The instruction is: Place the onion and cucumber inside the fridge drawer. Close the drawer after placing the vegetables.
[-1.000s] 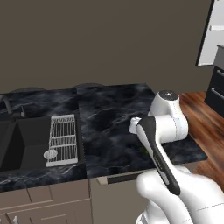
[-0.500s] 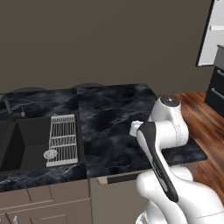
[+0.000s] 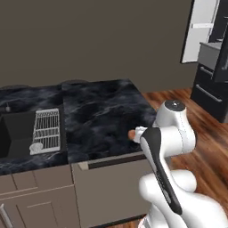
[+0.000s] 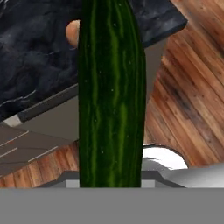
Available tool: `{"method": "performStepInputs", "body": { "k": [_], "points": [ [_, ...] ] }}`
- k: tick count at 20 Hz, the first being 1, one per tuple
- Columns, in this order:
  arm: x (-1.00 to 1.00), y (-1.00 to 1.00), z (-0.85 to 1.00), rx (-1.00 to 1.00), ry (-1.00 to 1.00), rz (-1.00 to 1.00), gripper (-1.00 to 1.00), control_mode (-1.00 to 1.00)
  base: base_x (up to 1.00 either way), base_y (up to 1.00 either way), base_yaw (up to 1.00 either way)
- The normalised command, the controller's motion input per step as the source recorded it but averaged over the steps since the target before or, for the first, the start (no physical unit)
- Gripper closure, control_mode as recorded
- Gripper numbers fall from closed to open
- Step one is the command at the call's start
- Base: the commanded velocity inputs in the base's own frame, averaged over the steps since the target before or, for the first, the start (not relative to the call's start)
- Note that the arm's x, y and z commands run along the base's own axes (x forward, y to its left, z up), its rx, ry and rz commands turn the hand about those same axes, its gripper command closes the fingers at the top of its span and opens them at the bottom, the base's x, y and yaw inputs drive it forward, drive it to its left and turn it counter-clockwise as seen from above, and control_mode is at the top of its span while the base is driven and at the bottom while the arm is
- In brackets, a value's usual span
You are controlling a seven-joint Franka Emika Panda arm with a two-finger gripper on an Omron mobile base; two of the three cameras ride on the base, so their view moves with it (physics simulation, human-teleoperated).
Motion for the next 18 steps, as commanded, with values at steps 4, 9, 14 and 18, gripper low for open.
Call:
{"method": "performStepInputs", "body": {
  "k": [4,9,14,18],
  "points": [
    [0.00,0.00,0.00,0.00,0.00,0.00,1.00,1.00,-0.86,-0.97,-0.24],
    [0.00,0.00,0.00,0.00,0.00,0.00,1.00,1.00,-0.30,-1.00,-0.14],
    [0.00,0.00,0.00,0.00,0.00,0.00,1.00,1.00,0.12,-1.00,-0.07],
    [0.00,0.00,0.00,0.00,0.00,0.00,1.00,1.00,0.75,-1.00,0.00]
  ]
}}
